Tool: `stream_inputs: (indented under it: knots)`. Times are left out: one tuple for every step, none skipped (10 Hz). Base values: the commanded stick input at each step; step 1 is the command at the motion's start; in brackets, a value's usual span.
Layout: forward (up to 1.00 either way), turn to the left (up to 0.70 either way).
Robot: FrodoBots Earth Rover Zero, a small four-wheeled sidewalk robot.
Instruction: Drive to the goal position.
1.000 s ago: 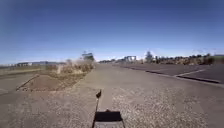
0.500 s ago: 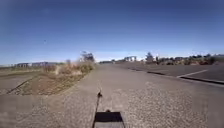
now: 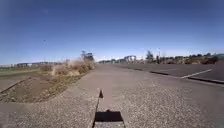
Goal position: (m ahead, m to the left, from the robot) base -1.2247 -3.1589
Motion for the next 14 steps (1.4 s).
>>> stream_inputs:
  knots:
    - [0.0, 0.0]
    - [0.0, 0.0]
    - [0.0, 0.0]
    - [0.16, 0.0]
    - [0.48, 0.0]
    - [0.7, 0.0]
    - [0.7, 0.0]
    - [0.7, 0.0]
    - [0.37, 0.0]
    - [0.03, 0.0]
    - [0.0, 0.0]
    - [0.0, 0.0]
    - [0.0, 0.0]
    - [0.0, 0.0]
